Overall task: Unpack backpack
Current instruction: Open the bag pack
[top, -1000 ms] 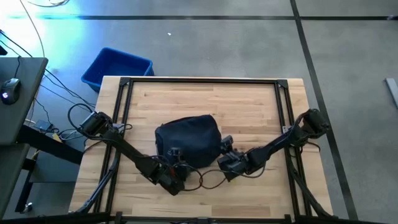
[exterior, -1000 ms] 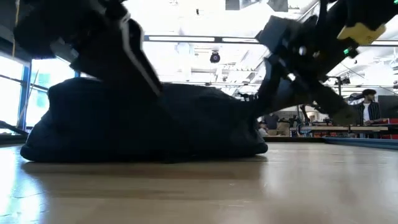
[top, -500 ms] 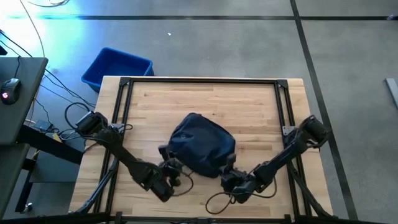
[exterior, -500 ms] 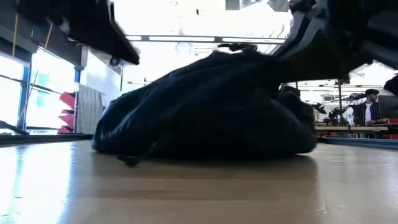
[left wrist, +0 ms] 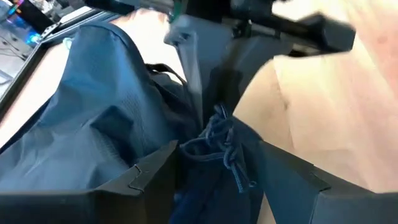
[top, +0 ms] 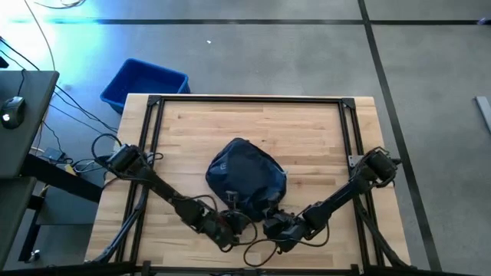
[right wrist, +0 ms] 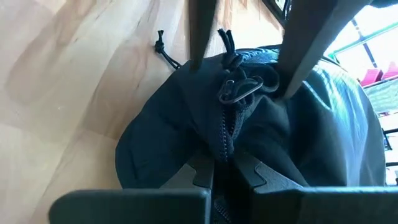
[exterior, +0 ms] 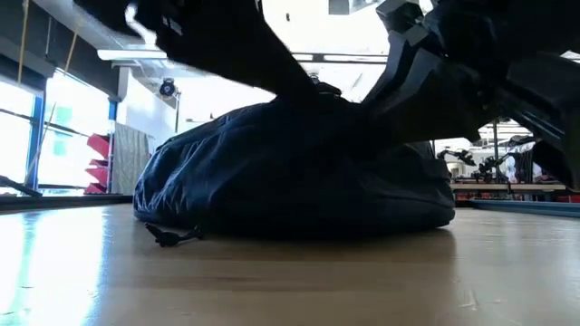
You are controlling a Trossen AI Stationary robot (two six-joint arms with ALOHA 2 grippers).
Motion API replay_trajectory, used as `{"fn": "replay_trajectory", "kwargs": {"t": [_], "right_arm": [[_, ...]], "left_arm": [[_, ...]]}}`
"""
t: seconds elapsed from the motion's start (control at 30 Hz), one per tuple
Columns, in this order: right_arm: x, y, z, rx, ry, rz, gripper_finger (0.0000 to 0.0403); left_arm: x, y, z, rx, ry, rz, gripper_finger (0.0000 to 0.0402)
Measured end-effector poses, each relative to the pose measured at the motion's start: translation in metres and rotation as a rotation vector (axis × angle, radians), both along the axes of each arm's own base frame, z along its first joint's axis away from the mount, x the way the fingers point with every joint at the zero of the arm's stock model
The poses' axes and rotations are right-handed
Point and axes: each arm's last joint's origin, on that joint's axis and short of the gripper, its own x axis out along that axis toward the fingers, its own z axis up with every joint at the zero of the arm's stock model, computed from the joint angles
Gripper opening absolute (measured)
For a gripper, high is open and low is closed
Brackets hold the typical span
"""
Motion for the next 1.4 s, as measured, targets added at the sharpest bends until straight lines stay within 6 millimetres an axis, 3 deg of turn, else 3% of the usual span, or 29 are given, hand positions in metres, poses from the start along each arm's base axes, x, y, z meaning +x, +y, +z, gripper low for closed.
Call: {"fn": "replay_trajectory", "kwargs": {"t": [0.23, 0.53, 0.83, 1.1, 1.4], "right_arm": [[-0.001, 0.000, -0.001, -0.008, 0.011, 0.001, 0.0000], [-0.002, -0.001, -0.002, 0.002, 0.025, -0.008, 0.0000], [-0.004, -0.003, -0.003, 0.005, 0.039, -0.024, 0.0000], [-0.007, 0.001, -0.004, -0.019, 0.051, -0.001, 0.0000], [-0.015, 0.013, -0.003, -0.066, 0.056, 0.061, 0.0000]], "left_arm": [[0.004, -0.003, -0.003, -0.009, -0.018, 0.009, 0.0168], [0.001, -0.007, -0.002, -0.028, -0.026, 0.016, 0.0011], [-0.020, -0.006, -0.016, 0.015, 0.112, 0.105, 0.0002], [-0.054, 0.022, -0.026, 0.195, 0.272, 0.376, 0.0001], [-0.104, 0.049, -0.014, 0.395, 0.364, 0.688, 0.0000]]}}
